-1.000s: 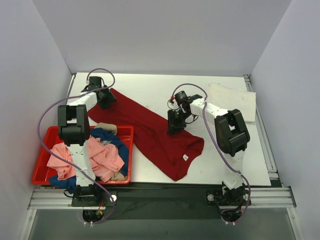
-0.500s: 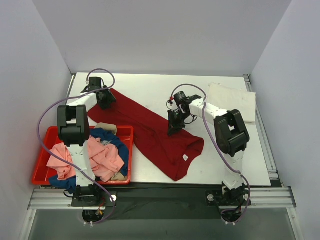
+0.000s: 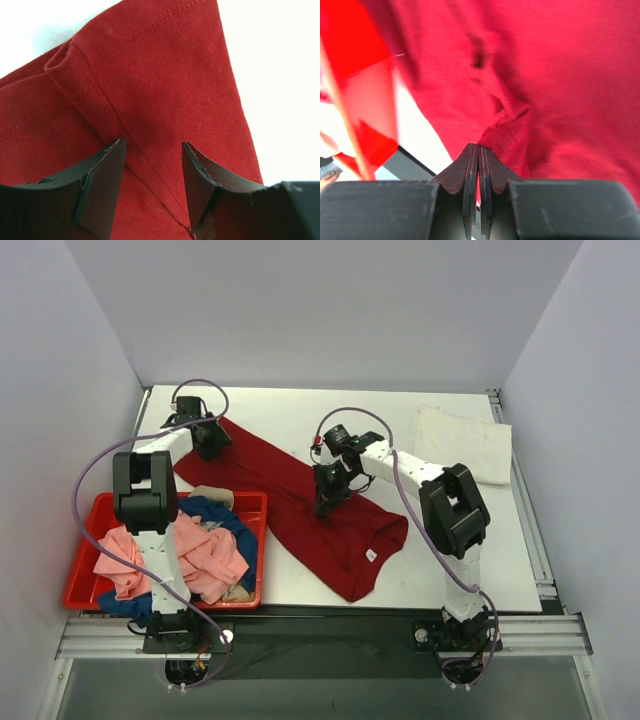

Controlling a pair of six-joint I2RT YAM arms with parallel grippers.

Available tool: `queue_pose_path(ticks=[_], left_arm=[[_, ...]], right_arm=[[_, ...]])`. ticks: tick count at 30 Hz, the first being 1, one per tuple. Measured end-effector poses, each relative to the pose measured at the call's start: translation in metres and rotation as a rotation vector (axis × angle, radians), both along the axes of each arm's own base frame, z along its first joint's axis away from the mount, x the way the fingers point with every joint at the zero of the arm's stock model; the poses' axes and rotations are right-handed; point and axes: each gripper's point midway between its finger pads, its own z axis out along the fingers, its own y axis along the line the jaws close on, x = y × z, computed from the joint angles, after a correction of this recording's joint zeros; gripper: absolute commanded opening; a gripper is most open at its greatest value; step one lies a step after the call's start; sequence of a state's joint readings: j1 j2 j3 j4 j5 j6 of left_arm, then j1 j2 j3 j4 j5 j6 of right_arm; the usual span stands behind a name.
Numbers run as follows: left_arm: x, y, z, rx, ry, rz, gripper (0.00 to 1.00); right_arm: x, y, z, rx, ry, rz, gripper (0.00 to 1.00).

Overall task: Fold and stack the t-shirts
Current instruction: Fold the other side of the tshirt into a rectangle

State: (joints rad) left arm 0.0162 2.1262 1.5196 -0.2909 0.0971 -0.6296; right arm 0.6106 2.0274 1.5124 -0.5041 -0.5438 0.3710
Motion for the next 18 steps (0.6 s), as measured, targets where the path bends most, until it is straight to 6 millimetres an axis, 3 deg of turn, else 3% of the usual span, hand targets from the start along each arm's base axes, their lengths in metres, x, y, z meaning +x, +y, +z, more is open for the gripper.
queue_pose_path(ticks=[7, 12, 15, 16, 18], left_arm=[[-0.004, 0.001, 0.0, -0.008, 0.002, -0.001, 0.59], [-0.006, 0.001, -0.001, -0.009, 0.004, -0.003, 0.59], [-0.009, 0.0, 0.0, -0.01, 0.005, -0.003, 0.59], [-0.011, 0.0, 0.0, -0.01, 0.007, -0.003, 0.59], [-0.013, 0.0, 0.0, -0.009, 0.009, -0.004, 0.59]], right_arm=[[-0.019, 0.039, 0.02, 0.039, -0.043, 0.097, 0.0], [-0.028, 0.062, 0.018, 0.041, -0.043, 0.147, 0.03], [-0.035, 0.069, 0.01, 0.027, -0.025, 0.163, 0.28], [-0.038, 0.072, 0.009, 0.024, -0.021, 0.168, 0.41], [-0.04, 0.073, 0.008, 0.021, -0.016, 0.172, 0.5]])
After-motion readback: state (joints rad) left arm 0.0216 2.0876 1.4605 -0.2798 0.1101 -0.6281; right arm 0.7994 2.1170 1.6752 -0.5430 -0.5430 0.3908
